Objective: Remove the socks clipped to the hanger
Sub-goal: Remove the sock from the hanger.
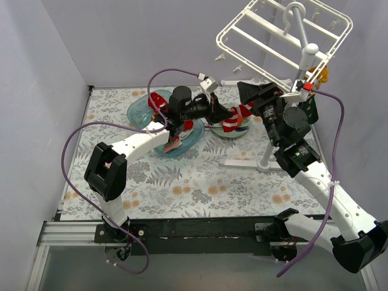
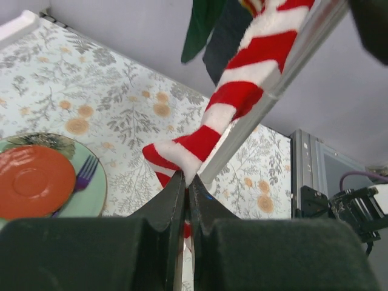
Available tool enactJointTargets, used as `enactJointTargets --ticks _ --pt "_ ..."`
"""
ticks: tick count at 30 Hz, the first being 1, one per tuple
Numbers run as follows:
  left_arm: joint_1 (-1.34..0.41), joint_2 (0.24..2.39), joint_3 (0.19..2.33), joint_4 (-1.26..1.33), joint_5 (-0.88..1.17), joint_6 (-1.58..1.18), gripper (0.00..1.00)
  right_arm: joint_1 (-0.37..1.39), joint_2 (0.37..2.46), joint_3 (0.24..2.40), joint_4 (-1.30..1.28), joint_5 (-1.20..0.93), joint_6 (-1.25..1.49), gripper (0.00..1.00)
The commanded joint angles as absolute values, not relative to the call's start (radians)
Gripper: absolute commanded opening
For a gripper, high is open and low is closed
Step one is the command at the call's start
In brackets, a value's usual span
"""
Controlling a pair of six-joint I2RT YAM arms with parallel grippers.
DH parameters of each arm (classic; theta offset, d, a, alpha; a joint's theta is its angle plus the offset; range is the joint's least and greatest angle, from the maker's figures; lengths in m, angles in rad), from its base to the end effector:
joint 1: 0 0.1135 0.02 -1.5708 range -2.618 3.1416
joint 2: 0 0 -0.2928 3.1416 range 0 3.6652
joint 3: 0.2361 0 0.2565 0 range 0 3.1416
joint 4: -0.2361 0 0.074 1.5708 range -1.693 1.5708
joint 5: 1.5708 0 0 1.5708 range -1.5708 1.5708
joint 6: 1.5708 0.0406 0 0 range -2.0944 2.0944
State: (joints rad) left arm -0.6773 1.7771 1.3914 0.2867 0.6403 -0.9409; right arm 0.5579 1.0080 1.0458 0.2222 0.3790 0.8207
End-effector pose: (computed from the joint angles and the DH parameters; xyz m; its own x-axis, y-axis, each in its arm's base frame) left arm 0.3274 -0.2944 0.3513 -0.8259 -0.1674 -0.5385 0.5067 0.1987 -0.8389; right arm 0.1935 0.1030 0.4592 0.0108 0.8079 -0.5892 -0.2881 0.5668 0.7719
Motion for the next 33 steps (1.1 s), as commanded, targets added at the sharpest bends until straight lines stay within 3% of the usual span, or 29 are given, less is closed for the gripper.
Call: enactJointTargets --ticks 1,23,33 --pt "-0.638 1.761 1.485 0.249 0.669 -0.982 0.00 0.557 1.008 1.080 0.146 0.304 0.695 0.84" --pt "-0.551 1.818 1.678 0.120 0.512 -1.144 0.00 0.555 0.908 0.976 0.127 0.209 0.453 0.88" --pt "-0.531 1.825 1.727 0.077 0.523 -1.173 0.00 0.557 0.851 0.885 0.165 0.325 0.450 0.91"
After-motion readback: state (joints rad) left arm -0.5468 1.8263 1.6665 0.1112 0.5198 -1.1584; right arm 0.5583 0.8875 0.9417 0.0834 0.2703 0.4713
